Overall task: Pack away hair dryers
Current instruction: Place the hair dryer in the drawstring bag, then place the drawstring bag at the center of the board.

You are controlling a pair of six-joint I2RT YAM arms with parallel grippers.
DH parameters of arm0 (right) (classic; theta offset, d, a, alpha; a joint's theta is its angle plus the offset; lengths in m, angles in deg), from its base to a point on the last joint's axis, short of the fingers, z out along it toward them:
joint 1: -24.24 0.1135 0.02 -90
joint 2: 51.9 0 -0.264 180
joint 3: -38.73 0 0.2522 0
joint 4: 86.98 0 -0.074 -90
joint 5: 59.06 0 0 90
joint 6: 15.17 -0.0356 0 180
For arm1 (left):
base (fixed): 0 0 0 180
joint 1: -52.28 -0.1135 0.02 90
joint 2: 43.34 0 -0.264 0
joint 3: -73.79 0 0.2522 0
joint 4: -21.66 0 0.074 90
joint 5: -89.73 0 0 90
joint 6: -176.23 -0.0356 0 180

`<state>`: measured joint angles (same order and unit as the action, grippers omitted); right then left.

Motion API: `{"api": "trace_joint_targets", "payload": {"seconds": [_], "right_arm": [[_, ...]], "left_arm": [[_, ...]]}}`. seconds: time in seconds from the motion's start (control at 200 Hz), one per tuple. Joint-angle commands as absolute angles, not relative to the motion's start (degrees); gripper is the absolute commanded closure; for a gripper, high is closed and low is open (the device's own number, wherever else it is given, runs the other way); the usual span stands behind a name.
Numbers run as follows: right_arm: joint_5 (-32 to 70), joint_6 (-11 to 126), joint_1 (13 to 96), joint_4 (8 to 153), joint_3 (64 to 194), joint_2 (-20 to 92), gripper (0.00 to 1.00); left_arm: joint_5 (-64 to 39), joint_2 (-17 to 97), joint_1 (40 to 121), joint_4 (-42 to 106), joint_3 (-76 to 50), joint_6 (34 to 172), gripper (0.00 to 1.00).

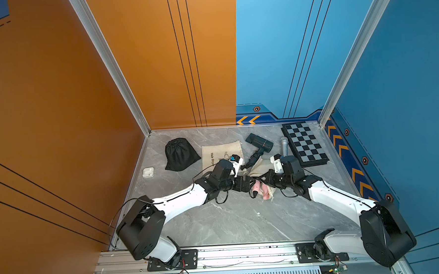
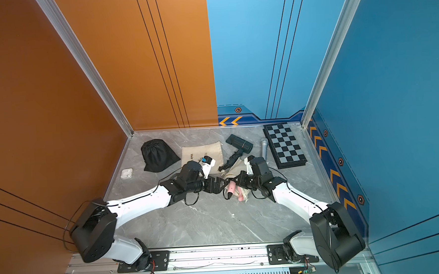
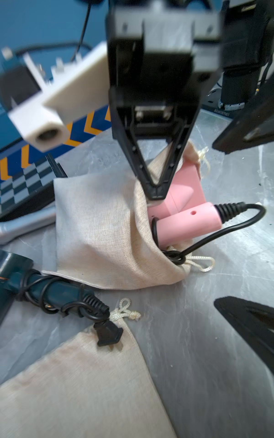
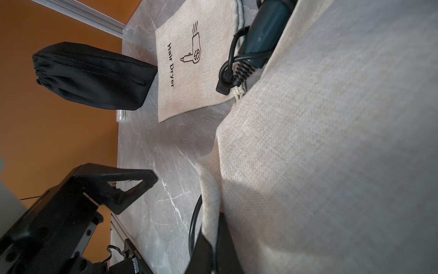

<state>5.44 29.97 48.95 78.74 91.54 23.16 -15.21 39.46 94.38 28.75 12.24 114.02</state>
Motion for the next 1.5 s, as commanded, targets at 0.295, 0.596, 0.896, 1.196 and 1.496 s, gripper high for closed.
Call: {"api": "trace_joint_targets", "payload": {"seconds": [0.295, 0.596, 0.896, 1.196, 1.496], "right_arm": [[-3.79, 25.67, 45.1, 83.77, 93.52, 23.84, 1.0], [-7.37, 21.65, 43.32, 87.87, 93.89, 24.29, 1.0], [-8.36, 20.17, 42.88, 88.31, 94.17, 23.9, 1.0], [-8.51, 19.12, 42.88, 89.18, 94.31, 23.9, 1.0], [-8.64, 18.73, 42.79, 89.31, 94.45, 23.63, 1.0]], "left_arm": [[-12.78, 37.26, 92.18, 24.59, 22.64, 109.2, 0.29], [-13.14, 46.19, 93.67, 16.27, 23.44, 109.44, 0.31], [-13.53, 52.95, 93.66, 12.47, 17.35, 106.68, 0.3], [-15.54, 58.45, 93.38, 12.49, 12.15, 104.95, 0.39], [-15.37, 60.91, 93.08, 12.44, 8.02, 105.47, 1.0]]}}
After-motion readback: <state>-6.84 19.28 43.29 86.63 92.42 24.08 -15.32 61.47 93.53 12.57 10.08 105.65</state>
